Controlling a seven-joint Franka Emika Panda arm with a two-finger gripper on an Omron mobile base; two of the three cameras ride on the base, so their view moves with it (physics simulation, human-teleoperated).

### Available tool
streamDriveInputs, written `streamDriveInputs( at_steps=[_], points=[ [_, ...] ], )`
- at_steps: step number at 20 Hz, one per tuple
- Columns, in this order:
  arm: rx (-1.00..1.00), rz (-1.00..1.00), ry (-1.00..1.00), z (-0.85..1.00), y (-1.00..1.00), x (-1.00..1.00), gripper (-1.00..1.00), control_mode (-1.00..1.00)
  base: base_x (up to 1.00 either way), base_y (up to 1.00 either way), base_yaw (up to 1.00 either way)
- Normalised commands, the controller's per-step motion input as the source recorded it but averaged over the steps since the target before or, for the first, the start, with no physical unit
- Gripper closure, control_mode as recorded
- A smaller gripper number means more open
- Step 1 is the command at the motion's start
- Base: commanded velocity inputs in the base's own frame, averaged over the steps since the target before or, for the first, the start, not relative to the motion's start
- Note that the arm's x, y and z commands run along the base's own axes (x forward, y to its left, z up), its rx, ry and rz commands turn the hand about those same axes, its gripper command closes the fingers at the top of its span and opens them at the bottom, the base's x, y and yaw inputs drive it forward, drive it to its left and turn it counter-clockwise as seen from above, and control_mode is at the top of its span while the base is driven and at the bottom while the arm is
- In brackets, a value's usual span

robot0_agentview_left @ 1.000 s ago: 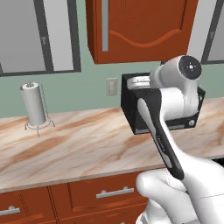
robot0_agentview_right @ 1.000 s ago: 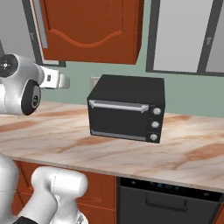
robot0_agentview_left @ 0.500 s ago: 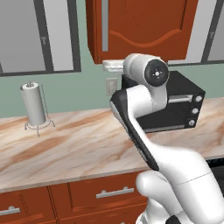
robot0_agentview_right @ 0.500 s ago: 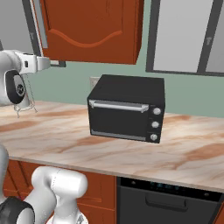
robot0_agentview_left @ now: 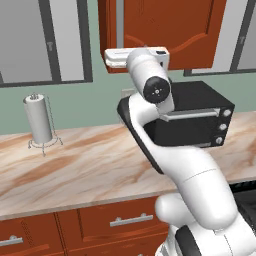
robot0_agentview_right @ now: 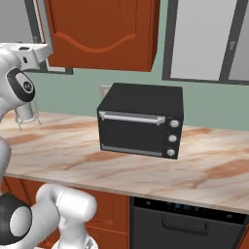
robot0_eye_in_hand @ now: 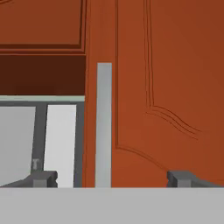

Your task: The dining table condiment station is running low on condiment bottle. Refill the condiment station by opening the cabinet and taking the condiment bottle from the cabinet and placing it on the dining table.

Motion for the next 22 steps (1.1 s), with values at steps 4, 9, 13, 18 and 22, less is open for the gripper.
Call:
streamDriveInputs(
  at_steps=[4, 9, 13, 18, 22],
  points=[
    [0.00, 0.00, -0.13, 0.15, 0.01, 0.40, -1.00, -1.00, 0.00, 0.00, 0.00],
    [0.00, 0.00, 0.00, 0.00, 0.00, 0.52, -1.00, -1.00, 0.00, 0.00, 0.00],
    [0.00, 0.00, 0.02, 0.00, 0.04, 0.59, -1.00, -1.00, 0.00, 0.00, 0.00],
    [0.00, 0.00, 0.08, 0.00, 0.29, 0.64, -1.00, -1.00, 0.00, 0.00, 0.00],
    [0.00, 0.00, 0.10, 0.00, 0.21, 0.57, -1.00, -1.00, 0.00, 0.00, 0.00]
  ],
)
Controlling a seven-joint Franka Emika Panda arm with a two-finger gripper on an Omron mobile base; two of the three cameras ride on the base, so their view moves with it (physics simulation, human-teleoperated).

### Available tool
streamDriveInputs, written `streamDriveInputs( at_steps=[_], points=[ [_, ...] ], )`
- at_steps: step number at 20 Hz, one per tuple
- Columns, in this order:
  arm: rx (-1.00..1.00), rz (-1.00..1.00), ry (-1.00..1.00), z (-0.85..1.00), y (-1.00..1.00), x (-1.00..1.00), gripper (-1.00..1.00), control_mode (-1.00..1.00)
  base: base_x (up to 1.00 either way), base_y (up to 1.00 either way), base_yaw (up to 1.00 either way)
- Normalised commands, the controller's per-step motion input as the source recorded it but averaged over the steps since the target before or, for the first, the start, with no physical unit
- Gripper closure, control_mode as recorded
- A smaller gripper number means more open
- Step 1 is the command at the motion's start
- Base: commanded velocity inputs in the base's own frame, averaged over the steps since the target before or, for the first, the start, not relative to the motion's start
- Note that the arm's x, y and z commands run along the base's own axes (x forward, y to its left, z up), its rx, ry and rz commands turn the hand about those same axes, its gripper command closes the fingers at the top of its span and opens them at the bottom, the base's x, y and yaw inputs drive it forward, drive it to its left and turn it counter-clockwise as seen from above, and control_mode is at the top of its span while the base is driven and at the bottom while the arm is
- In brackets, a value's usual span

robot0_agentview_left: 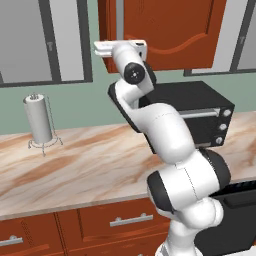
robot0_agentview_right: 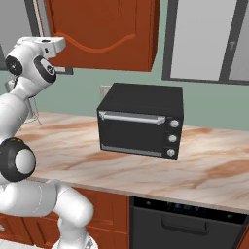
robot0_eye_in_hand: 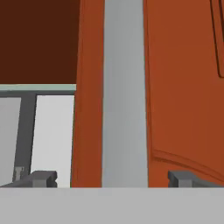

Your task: The dining table condiment station is running low on condiment bottle. Refill the condiment station by opening the cabinet and taking the condiment bottle from the cabinet and placing it on the dining table.

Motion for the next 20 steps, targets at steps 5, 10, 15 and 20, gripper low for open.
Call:
streamDriveInputs(
  at_steps=[5, 10, 15, 20],
  points=[
    [0.00, 0.00, 0.05, 0.00, 0.01, 0.50, 1.00, -1.00, 0.00, 0.00, 0.00],
    [0.00, 0.00, 0.07, 0.00, 0.05, 0.47, 1.00, -1.00, 0.00, 0.00, 0.00],
    [-0.03, 0.00, 0.05, 0.00, 0.06, 0.06, 1.00, -1.00, 0.00, 0.00, 0.00],
    [0.00, 0.00, 0.01, -0.01, 0.00, -0.04, 1.00, -1.00, 0.00, 0.00, 0.00]
  ],
)
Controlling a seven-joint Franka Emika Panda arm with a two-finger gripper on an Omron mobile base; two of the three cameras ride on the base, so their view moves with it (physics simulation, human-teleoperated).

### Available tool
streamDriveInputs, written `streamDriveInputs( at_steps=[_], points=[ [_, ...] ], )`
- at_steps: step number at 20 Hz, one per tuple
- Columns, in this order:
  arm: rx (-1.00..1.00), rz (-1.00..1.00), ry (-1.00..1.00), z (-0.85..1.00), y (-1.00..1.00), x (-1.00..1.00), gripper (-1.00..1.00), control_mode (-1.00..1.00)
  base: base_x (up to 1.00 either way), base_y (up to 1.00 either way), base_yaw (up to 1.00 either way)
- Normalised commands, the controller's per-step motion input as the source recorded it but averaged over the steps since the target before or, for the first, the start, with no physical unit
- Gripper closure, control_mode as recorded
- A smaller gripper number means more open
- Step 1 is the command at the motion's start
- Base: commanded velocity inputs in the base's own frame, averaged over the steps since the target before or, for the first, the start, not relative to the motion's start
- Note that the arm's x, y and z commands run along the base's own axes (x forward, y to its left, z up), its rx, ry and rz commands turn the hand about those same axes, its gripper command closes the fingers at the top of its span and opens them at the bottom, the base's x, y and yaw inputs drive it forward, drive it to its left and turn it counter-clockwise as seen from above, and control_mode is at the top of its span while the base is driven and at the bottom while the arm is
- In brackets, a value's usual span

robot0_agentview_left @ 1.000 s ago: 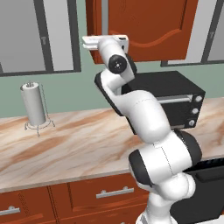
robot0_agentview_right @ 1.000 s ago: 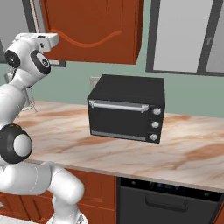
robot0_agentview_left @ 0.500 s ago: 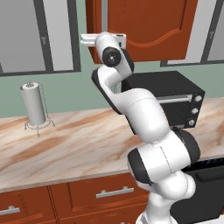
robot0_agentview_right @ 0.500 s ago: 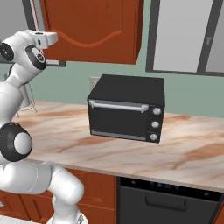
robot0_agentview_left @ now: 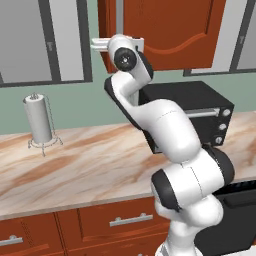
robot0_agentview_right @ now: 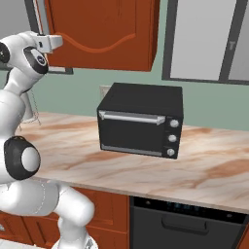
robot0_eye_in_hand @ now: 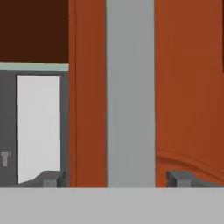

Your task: The dining table condiment station is running low on condiment bottle. Refill the condiment station by opening the cabinet and taking the condiment bottle from the cabinet and placing it on the dining table.

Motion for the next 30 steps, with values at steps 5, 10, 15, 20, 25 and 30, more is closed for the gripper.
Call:
streamDriveInputs(
  at_steps=[5, 10, 15, 20, 25, 30],
  points=[
    [0.00, 0.10, 0.00, -0.15, 0.05, -0.45, 1.00, -1.00, 0.00, 0.00, 0.00],
    [0.00, 0.23, -0.02, -0.02, -0.03, -0.98, 1.00, -1.00, 0.00, 0.00, 0.00],
    [0.00, 0.26, 0.00, -0.12, -0.31, -1.00, 1.00, -1.00, 0.00, 0.00, 0.00],
    [0.00, 0.23, 0.00, -0.07, -0.22, -1.00, 1.00, -1.00, 0.00, 0.00, 0.00],
    [-0.02, 0.11, 0.10, -0.03, 0.42, -0.92, -1.00, -1.00, 0.00, 0.00, 0.00],
    [-0.13, -0.03, -0.04, 0.13, 0.79, -0.82, -1.00, -1.00, 0.00, 0.00, 0.00]
  ],
)
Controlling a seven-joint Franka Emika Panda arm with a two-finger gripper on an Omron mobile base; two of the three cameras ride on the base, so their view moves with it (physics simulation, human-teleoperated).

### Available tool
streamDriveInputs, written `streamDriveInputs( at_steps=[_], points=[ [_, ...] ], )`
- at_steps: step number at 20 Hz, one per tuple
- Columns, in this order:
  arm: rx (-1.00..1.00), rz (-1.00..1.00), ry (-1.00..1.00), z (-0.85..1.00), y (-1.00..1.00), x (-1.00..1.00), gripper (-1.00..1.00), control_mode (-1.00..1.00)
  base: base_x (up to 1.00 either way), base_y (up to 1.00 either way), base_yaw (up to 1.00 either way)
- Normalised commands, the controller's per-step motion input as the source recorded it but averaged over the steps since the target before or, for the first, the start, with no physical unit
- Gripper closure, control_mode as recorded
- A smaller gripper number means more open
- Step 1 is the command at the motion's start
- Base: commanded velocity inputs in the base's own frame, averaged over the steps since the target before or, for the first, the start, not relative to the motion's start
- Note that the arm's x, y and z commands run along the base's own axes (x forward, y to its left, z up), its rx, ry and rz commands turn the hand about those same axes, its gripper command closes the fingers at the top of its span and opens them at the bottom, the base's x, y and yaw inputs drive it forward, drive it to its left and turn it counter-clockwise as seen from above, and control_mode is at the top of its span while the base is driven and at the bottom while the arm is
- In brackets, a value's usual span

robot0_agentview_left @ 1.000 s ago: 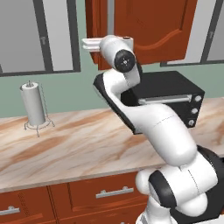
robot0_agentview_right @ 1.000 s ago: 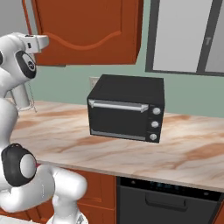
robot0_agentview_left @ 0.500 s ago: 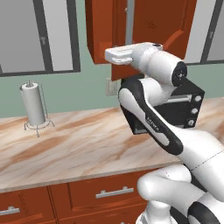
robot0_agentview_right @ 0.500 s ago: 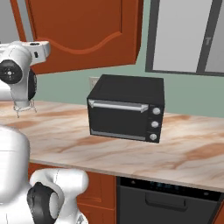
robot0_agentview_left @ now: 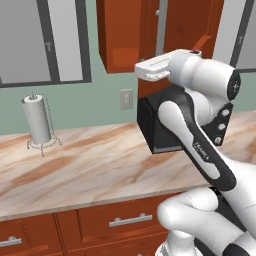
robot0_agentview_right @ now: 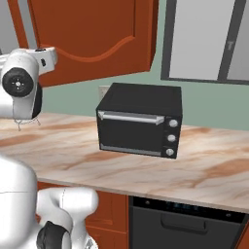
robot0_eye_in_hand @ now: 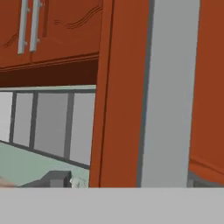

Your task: The dining table condiment station is running low on condiment bottle. Refill the condiment station by opening the cabinet and taking the condiment bottle from the cabinet and placing it on the dining table.

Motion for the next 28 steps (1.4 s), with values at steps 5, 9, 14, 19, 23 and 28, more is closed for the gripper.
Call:
streamDriveInputs(
  at_steps=[5, 9, 14, 19, 23, 28],
  points=[
    [-0.02, 0.01, 0.00, 0.00, -0.37, -0.04, -1.00, -1.00, 0.00, 0.00, 0.00],
    [0.12, 0.19, -0.06, 0.00, -0.48, -0.09, -1.00, -1.00, 0.00, 0.00, 0.00],
    [-0.11, 0.03, -0.22, 0.28, 0.53, -0.89, -1.00, -1.00, 0.00, 0.00, 0.00],
    [-0.38, -0.07, -0.07, 0.07, 1.00, -0.46, -1.00, -1.00, 0.00, 0.00, 0.00],
    [-0.42, -0.33, -0.01, 0.00, 0.94, -0.05, -1.00, -1.00, 0.00, 0.00, 0.00],
    [-0.32, -0.60, 0.14, -0.25, 0.39, 0.30, -1.00, -1.00, 0.00, 0.00, 0.00]
  ],
)
